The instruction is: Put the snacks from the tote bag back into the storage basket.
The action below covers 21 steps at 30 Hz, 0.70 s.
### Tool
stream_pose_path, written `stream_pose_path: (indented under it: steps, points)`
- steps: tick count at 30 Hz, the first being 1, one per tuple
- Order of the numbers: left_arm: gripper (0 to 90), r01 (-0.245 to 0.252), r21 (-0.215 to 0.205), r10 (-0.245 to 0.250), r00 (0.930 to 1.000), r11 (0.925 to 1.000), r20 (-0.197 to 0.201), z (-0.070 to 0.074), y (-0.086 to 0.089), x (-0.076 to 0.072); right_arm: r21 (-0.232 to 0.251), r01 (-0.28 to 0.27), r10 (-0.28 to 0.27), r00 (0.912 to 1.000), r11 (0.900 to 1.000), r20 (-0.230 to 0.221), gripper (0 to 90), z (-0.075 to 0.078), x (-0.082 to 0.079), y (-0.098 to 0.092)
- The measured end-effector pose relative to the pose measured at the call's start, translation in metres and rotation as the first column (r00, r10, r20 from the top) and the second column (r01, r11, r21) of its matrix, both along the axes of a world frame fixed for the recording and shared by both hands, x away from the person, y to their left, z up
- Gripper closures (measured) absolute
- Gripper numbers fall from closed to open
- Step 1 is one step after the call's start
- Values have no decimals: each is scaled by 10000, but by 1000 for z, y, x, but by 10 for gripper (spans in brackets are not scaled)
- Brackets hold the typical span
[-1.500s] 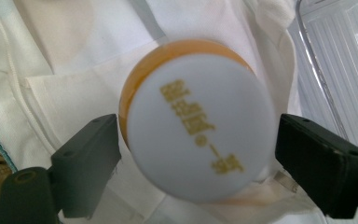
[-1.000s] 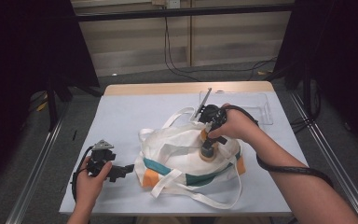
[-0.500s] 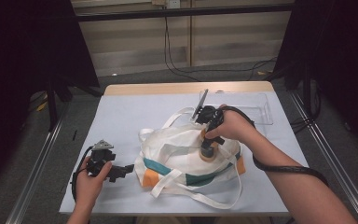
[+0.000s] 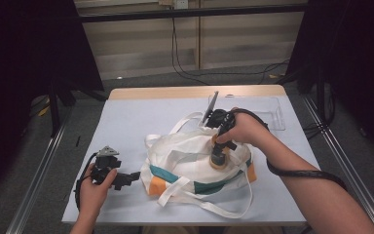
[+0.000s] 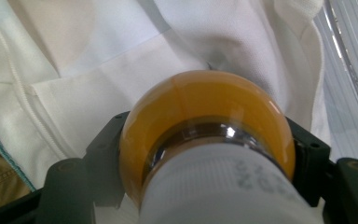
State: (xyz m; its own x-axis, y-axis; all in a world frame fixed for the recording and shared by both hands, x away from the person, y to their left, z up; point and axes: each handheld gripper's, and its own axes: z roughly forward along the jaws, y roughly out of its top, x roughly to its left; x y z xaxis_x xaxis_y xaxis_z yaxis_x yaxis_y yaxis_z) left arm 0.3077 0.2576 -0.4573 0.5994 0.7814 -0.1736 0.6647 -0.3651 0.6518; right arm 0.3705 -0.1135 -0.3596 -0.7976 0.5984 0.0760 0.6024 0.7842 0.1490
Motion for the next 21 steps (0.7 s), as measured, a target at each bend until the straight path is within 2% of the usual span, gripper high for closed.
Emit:
stream_pose_path:
  steps: [5, 13, 16, 21]
  points:
    - [48, 57, -17, -57, 9999, 10000, -112, 1, 0, 0, -61, -58, 57, 9999, 10000, -115, 302, 7, 0, -1]
    - [48, 10, -72, -10, 10000, 10000, -43, 1, 0, 0, -178, -180, 175, 9994, 9997, -310, 302, 16, 1, 0]
    - [48, 167, 73, -166, 9998, 9998, -115, 2, 2, 0, -246, -204, 194, 9989, 9995, -425, 302, 19, 2, 1]
    - [48, 146, 28, -146, 9999, 9999, -91, 1, 2, 0, -174, -182, 173, 9986, 9997, -494, 302, 25, 4, 1]
